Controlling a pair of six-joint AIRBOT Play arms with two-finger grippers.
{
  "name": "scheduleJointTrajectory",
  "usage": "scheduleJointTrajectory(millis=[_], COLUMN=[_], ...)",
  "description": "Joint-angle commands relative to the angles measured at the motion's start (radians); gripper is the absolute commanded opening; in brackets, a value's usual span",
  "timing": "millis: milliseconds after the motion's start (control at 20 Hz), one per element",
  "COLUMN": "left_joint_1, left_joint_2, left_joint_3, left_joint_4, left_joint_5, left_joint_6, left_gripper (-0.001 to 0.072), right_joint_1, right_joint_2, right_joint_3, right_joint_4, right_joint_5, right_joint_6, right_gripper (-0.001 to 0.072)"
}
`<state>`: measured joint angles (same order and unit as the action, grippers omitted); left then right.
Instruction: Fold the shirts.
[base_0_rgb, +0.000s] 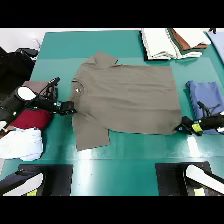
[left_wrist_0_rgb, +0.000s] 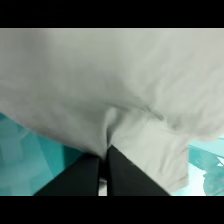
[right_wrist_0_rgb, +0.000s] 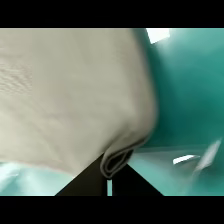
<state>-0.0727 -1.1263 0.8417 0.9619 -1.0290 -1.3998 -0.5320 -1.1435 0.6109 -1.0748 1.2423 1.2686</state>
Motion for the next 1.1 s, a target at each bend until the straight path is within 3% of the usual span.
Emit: scheduleJointTrajectory(millis=[0,200,350,650,800,1050], left_joint_1=[0.0,0.0,0.0,0.0,0.0,0.0], left_joint_2=[0.065,0.266,0.38,0.409,0.409,0.296], left_joint_3=[0.04,0.268,0.572,1.151,1.231,1.144], left_joint_4=[0.011,0.132,0.216,0.266,0.393,0.435], left_joint_5=[-0.019,-0.063,-0.071,-0.033,-0.009,-0.2], left_joint_6=[-0.018,-0.071,-0.095,-0.119,-0.157,-0.171], left_gripper=[0.0029,0.003,0.003,0.0029,0.0029,0.003], right_joint_1=[0.14,0.196,0.198,0.198,0.198,0.198], right_joint_2=[0.077,0.259,0.373,0.436,0.382,0.201], right_joint_3=[0.095,0.351,0.616,1.066,1.248,1.418], right_joint_4=[0.033,0.035,0.032,0.023,-0.022,-0.025], right_joint_5=[-0.002,0.025,0.019,0.018,0.079,0.269], right_joint_6=[-0.003,-0.002,-0.002,0.011,0.063,0.102], right_gripper=[0.0018,0.0017,0.0017,0.0017,0.0017,0.0016])
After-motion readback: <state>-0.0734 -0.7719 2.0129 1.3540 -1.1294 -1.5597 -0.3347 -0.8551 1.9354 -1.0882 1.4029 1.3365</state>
